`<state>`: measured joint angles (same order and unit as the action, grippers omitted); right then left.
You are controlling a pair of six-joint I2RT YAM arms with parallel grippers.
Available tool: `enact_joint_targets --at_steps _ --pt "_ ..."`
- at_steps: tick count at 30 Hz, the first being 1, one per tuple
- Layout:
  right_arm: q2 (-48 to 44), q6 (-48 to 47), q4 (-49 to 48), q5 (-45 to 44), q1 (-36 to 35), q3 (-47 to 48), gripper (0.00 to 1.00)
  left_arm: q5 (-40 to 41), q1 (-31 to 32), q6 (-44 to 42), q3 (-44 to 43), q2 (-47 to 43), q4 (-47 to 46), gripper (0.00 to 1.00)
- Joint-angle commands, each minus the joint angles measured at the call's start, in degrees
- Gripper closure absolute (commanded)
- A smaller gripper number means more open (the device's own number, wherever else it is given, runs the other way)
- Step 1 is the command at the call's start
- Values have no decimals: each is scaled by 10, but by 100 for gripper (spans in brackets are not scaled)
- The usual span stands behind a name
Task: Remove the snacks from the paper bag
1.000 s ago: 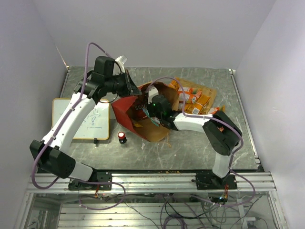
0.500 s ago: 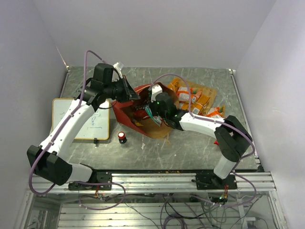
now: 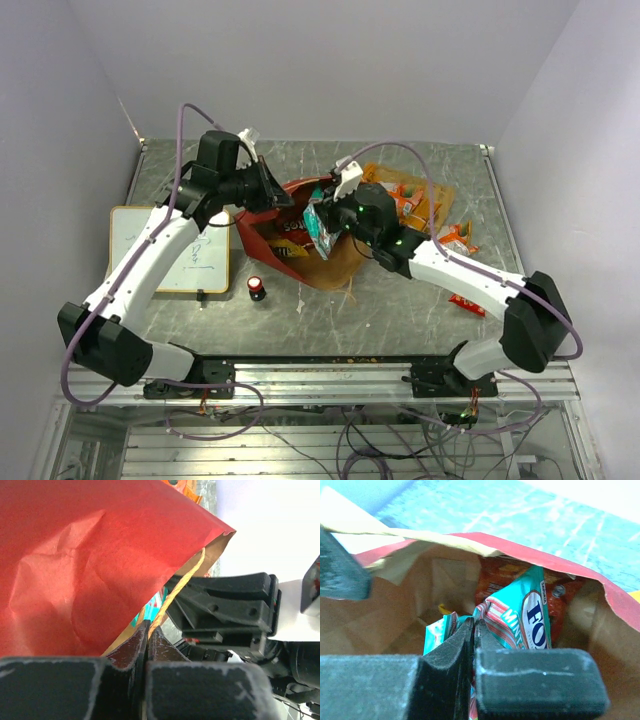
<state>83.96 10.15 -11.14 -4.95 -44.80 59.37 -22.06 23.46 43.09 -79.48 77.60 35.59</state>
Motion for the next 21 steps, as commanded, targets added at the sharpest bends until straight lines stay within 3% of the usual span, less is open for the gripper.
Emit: enact_joint_targets --at_steps 1,7,21 --pt "-34 59 14 45 2 33 100 19 5 -52 -63 21 29 93" --pt "-86 71 67 33 3 62 100 59 6 -109 -139 57 98 93" --pt "-152 85 218 -61 9 196 100 75 5 -113 -175 96 103 93"
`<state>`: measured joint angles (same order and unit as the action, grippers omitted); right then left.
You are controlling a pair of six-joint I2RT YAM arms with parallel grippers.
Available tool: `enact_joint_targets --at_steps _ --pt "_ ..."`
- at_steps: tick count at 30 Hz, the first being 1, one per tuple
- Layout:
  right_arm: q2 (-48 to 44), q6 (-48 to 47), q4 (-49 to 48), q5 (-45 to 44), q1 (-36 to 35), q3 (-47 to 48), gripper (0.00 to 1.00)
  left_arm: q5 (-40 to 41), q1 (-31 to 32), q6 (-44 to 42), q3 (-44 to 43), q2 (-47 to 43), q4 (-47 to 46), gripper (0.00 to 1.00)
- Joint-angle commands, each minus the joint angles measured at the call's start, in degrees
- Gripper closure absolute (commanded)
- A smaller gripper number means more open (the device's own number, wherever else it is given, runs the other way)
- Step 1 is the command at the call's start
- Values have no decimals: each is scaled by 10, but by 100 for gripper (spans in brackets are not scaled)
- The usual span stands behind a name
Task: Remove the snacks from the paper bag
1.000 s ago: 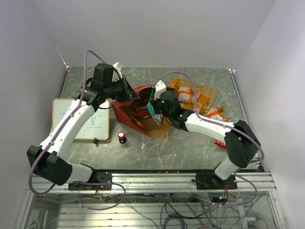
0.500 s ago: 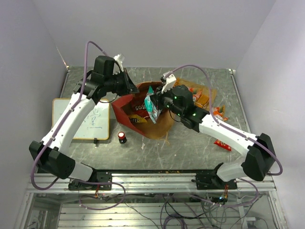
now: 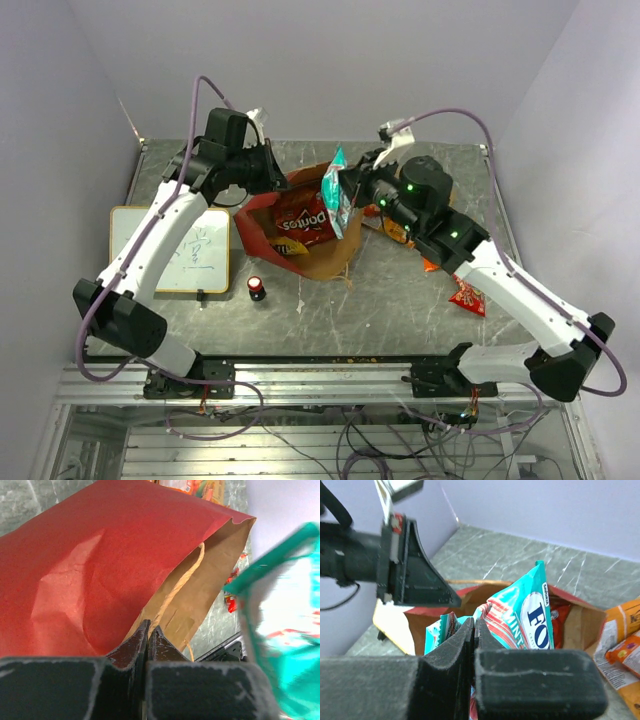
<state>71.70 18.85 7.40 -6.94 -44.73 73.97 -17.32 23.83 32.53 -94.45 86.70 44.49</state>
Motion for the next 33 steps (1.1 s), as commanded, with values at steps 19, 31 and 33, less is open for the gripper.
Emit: enact_joint_targets --at_steps 19,31,33 --pt "59 5 -46 38 281 89 100 -10 1 -10 -90 34 25 93" --pt "263 -192 -153 45 310 29 100 -40 1 -19 -67 7 -3 93" --pt "295 -242 -159 40 307 35 100 -46 1 -26 -64 11 -5 93"
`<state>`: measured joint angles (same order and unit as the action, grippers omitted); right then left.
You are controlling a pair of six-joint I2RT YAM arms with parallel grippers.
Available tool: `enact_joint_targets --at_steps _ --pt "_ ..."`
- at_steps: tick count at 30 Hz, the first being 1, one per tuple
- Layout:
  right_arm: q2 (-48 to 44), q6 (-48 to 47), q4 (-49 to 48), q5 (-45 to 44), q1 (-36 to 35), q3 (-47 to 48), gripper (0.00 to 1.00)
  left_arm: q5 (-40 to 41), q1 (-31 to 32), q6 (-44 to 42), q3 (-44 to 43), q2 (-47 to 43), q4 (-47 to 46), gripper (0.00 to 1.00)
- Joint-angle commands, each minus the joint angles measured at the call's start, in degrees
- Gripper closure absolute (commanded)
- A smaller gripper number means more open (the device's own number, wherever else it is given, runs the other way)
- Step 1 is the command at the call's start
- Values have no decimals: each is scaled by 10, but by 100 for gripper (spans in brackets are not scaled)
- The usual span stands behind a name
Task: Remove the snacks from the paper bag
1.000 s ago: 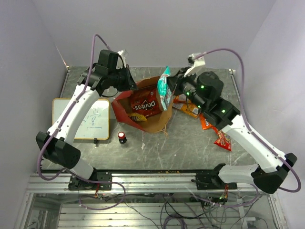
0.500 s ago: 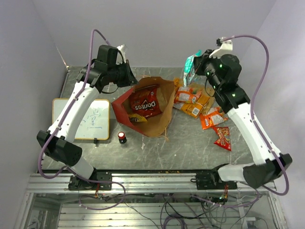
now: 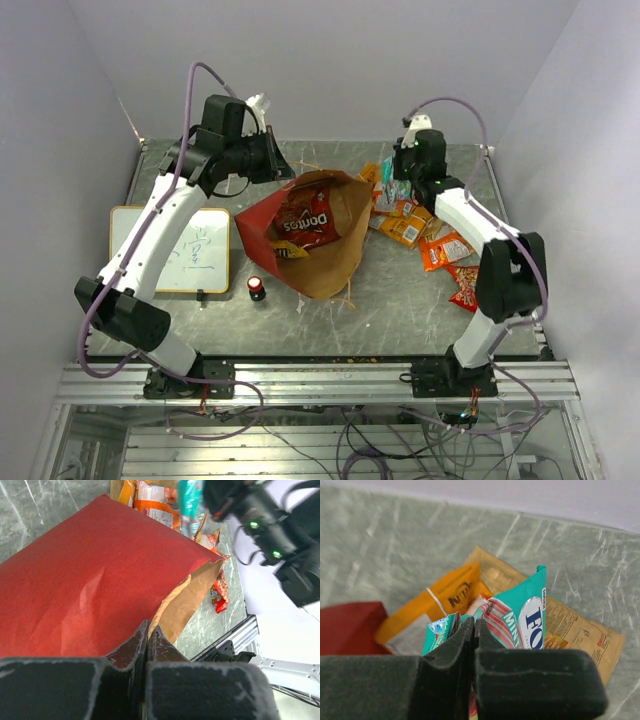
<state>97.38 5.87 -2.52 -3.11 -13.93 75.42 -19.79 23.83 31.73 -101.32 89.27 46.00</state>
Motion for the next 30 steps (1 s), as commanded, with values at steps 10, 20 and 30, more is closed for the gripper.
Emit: enact_joint_targets --at_steps 10,20,30 --pt "132 -284 -74 45 -20 21 100 -17 -5 -65 -51 23 11 93" --pt "162 -158 -103 90 -34 4 79 -33 -17 -30 -22 6 -9 93" --pt "-4 46 4 22 -34 -27 16 -48 -23 -3 13 -8 -41 93"
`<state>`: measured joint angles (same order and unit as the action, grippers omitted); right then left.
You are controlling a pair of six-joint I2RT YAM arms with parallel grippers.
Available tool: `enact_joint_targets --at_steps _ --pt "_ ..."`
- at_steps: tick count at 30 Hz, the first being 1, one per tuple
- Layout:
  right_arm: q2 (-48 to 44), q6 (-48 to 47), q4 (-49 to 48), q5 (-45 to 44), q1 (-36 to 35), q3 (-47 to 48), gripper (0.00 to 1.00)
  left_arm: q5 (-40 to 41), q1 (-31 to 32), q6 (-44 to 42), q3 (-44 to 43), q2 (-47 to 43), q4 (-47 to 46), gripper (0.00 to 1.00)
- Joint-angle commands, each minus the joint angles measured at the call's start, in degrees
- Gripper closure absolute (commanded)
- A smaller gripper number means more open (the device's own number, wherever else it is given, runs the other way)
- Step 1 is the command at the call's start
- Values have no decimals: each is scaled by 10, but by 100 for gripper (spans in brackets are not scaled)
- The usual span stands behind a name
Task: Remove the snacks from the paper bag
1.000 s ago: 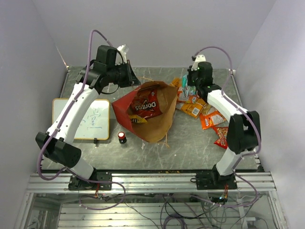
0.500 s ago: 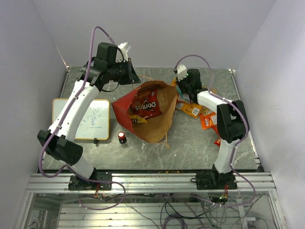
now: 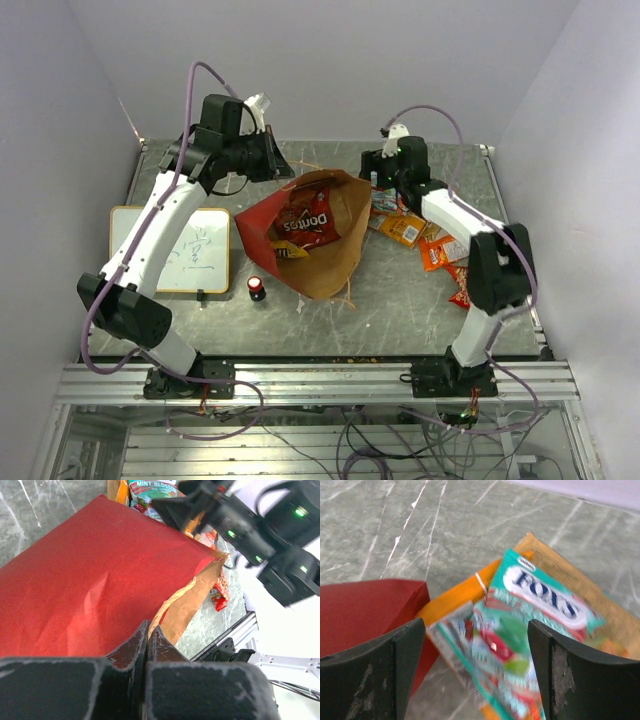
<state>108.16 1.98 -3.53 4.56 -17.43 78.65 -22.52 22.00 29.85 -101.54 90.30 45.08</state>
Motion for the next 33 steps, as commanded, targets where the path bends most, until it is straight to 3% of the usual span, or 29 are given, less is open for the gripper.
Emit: enact_joint_targets --at_steps 1,8,12,19,21,23,26,33 --pt "-134 83 24 -70 2 -76 13 -27 -5 17 17 -15 -32 93" --pt "-247 39 149 -56 -1 -108 13 -65 -5 37 28 -14 -50 93" --pt "-323 41 156 -42 -22 -122 13 -74 -6 54 40 -25 -60 93" --pt "-425 -66 70 69 -195 -216 16 -104 -10 85 67 -41 -88 93" --pt "-445 -126 21 148 -233 -270 18 -112 -12 94 79 -45 -99 93" --pt "-453 -196 -8 199 -266 -306 22 -115 -14 99 89 -50 -108 93" --pt "-445 -241 -29 165 -306 -332 22 -123 -19 107 100 -60 -117 93" --pt "-340 -280 -86 150 -321 -326 22 -135 -23 136 143 -88 -156 93"
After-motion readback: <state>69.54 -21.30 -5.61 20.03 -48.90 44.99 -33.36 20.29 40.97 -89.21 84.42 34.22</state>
